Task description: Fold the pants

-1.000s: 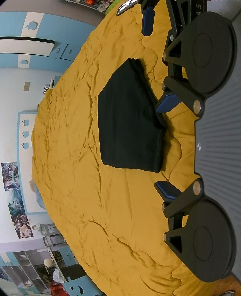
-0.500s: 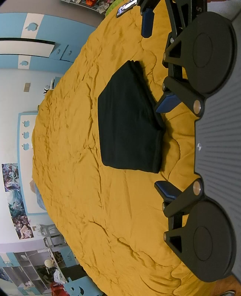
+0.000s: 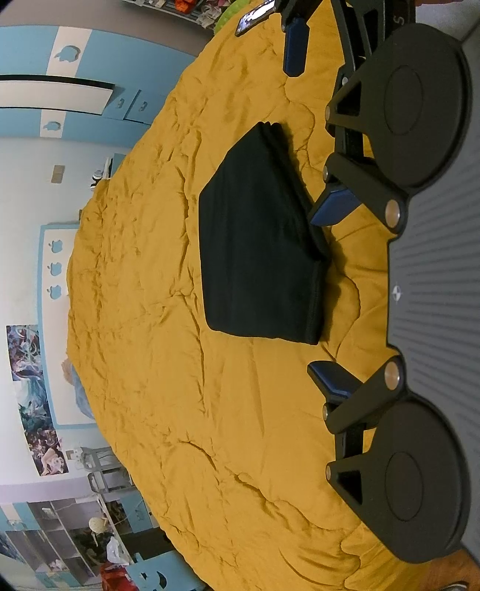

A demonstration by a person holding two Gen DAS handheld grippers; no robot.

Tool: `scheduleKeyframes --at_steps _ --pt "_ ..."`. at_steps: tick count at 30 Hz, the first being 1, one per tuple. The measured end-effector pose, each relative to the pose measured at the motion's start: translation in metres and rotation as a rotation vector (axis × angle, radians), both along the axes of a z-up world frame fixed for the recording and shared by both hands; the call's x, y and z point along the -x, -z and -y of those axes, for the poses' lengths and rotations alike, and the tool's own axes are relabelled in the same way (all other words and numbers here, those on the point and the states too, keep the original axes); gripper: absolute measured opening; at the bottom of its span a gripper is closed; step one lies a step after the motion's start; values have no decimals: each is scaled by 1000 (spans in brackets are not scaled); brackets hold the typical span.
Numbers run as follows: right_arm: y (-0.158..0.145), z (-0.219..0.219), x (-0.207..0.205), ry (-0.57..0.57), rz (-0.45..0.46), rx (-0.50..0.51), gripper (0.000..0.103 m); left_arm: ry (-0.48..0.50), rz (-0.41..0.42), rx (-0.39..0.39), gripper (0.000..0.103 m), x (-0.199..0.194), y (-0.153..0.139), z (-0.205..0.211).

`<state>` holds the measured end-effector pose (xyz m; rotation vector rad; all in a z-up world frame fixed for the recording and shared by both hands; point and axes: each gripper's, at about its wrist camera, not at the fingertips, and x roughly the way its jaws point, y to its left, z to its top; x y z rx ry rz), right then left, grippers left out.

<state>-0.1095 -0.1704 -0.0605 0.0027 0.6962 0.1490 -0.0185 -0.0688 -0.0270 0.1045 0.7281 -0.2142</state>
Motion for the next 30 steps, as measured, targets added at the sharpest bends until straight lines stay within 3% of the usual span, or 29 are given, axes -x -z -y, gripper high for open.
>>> scheduleKeyframes --at_steps 30 --pt "-1 -1 4 9 4 1 82 0 0 3 97 1 -2 2"
